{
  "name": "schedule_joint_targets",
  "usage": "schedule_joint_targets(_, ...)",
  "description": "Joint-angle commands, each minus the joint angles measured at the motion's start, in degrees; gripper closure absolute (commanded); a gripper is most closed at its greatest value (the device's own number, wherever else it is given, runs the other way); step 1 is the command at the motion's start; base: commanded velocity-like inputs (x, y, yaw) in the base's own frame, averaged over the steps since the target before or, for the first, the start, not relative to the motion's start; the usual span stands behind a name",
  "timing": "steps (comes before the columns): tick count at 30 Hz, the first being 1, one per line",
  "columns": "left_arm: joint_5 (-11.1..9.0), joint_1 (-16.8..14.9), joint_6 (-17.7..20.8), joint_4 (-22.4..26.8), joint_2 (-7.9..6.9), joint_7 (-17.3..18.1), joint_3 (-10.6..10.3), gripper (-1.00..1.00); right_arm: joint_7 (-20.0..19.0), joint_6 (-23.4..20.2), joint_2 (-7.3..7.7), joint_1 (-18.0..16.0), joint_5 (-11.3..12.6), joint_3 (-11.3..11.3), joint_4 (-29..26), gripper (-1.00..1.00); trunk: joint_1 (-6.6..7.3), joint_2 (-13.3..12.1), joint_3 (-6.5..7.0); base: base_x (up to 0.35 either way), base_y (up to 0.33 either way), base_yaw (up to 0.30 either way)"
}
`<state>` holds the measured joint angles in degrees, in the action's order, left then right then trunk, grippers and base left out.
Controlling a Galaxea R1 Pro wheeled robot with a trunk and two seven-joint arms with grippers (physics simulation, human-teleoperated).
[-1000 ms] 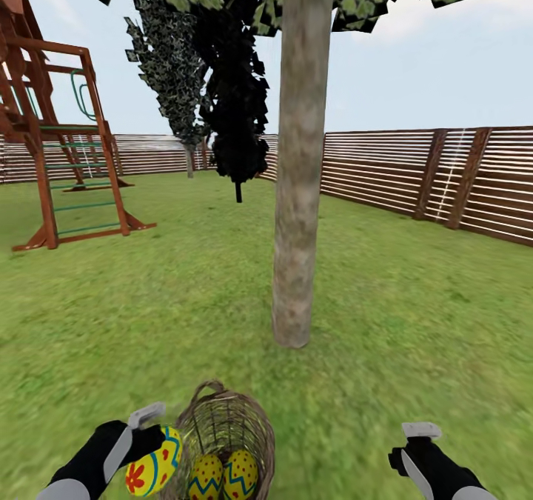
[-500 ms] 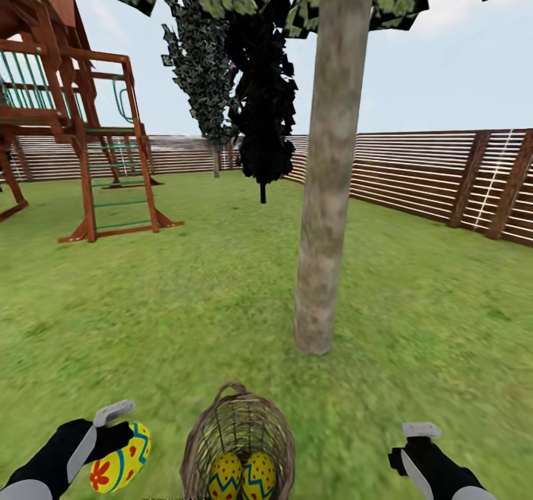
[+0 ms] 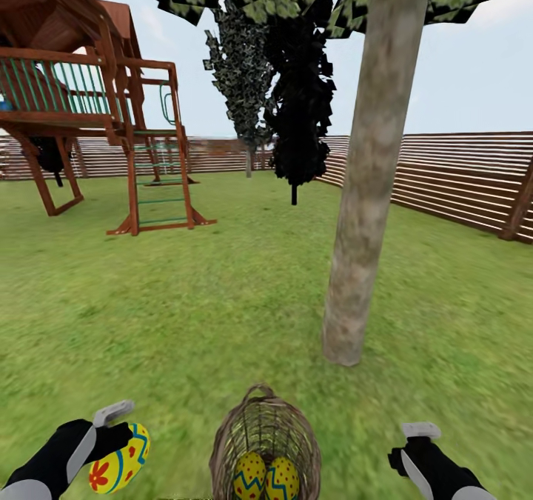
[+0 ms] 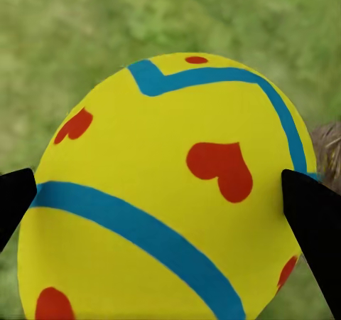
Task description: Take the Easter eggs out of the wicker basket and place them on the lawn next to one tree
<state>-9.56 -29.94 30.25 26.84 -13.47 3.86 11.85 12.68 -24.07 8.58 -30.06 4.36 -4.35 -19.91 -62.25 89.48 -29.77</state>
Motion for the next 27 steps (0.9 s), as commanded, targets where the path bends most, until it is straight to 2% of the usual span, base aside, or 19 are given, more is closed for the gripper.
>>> schedule_joint_targets(1,-0.11,-0.04,0.34,0.05,0.03,0.18,0.32,1.0,0.33,-0.36,0.05,0.0,0.46,-0.47,-0.13,-1.0,0.23,-0.38,0.12,0.0,0.0,0.294)
schedule_joint_targets(22,-0.11,-0.04,0.37,0.05,0.19,0.18,0.37,1.0,0.39,-0.36,0.09,0.0,0.41,-0.39,-0.13,-1.0,4.84,-8.81,3.89,0.0,0.0,0.294)
schedule_joint_targets(27,-0.14,-0.07,0.34,0.05,0.2,0.15,0.37,1.0,0.34,-0.36,0.07,0.0,0.47,-0.39,-0.13,-1.0,4.84,-8.81,3.89,0.0,0.0,0.066)
